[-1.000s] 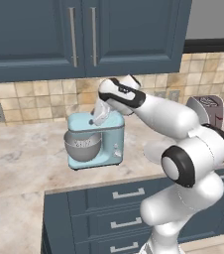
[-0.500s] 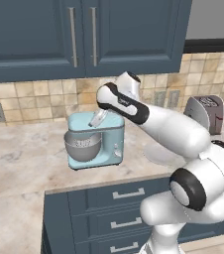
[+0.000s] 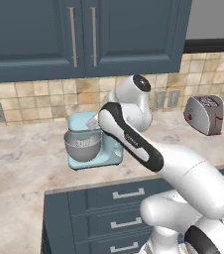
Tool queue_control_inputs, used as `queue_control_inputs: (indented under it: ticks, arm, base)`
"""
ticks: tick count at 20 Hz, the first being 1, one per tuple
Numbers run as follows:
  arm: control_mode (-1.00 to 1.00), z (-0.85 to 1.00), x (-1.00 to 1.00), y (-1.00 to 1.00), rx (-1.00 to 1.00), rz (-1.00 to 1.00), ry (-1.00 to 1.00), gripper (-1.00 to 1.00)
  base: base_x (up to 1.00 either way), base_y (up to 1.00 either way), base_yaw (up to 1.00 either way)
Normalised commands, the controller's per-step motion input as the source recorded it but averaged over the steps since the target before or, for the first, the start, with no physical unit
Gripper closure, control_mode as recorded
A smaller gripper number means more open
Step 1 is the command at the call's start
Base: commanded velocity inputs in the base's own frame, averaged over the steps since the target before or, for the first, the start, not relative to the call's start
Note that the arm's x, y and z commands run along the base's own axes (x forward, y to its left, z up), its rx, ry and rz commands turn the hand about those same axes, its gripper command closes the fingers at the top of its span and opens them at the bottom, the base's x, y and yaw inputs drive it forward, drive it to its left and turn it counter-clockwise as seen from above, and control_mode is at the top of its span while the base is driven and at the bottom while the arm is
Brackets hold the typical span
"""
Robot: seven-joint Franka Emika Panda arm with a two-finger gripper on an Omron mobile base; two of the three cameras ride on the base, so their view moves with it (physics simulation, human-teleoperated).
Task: Add butter and sugar cubes to the stand mixer bowl and then turn on the stand mixer to begin making frosting.
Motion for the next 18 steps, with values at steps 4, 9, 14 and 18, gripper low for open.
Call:
queue_control_inputs:
  ticks: [4,9,14,18]
  arm:
    - [-1.0,0.46,-0.13,0.0,-0.28,-0.32,-0.07,-1.0]
    - [-1.0,0.04,-0.03,-0.27,-0.28,-0.35,0.05,-1.0]
    - [-1.0,-0.11,-0.26,-0.53,-0.1,-0.34,0.18,-1.0]
    - [-1.0,-0.38,-0.51,-0.66,0.0,-0.3,0.15,-1.0]
  base:
    - [0.0,0.0,0.0]
    - [0.0,0.0,0.0]
    - [0.0,0.0,0.0]
    - [0.0,0.0,0.0]
